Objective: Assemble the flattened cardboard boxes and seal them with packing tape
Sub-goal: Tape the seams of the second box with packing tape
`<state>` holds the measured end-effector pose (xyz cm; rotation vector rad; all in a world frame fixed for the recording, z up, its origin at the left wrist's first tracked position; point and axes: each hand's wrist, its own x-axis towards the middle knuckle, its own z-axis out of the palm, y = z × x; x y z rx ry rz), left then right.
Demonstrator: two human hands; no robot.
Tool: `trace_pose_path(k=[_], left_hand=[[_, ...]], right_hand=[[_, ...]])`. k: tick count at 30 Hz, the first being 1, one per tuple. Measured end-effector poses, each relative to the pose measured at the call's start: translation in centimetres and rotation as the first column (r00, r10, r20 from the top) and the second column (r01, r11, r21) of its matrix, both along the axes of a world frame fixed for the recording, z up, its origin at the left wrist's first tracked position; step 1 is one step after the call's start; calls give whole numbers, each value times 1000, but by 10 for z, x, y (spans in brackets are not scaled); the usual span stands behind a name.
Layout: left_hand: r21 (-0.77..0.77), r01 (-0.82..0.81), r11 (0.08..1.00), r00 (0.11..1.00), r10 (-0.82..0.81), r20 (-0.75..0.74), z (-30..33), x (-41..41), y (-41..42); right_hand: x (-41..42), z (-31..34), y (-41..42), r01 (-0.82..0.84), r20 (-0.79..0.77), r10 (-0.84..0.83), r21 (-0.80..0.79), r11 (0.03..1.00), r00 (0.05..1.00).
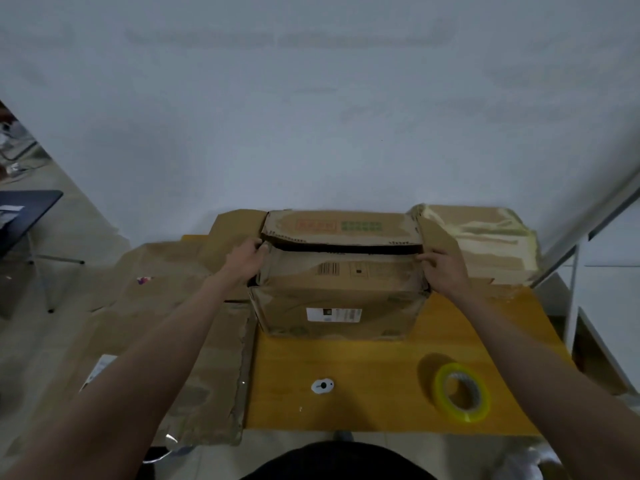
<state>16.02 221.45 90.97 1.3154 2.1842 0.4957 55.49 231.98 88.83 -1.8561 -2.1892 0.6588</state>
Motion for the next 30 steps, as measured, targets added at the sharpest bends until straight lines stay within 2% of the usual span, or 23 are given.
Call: trace_pose_path(k=[4,8,10,11,13,16,19,21,22,25,30], left_hand=[[81,-70,994,985,56,164,6,0,4],[24,-246,969,854,205,479,15,-9,4],[17,-267,963,803,213,556,16,-14,8],[-10,-225,974,803,191,565,18,-18,9],[-93,-19,995,867,63,494,23,-25,10],[-257,223,940,944,-143,296,24,-30,15],[-375,396,838,915,-392,90,25,-20,19],[-465,403,789,895,-446,20,21,-16,20],[-502,400,767,883,-470,-13,20,-13,21],[-527,427,735,830,-549,-93,17,-7,23],[-452,436,778,802,-563,-196,12,-15,40]], right_hand=[[-3,2,2,71,-123,-67,27,997,990],[1,4,8,214,-311,-203,3,977,929],[5,7,12,269,-393,-264,-41,962,881],[7,8,14,278,-414,-276,-57,959,867],[6,13,15,245,-418,-251,-70,967,873],[4,14,16,160,-316,-191,-119,980,929],[5,13,12,81,-176,-117,-200,977,978],[11,7,8,-37,50,50,-238,971,998],[14,2,5,-55,97,82,-254,966,992],[20,-9,-4,-29,28,36,-213,977,999],[21,-13,-12,33,73,-25,-117,993,997]])
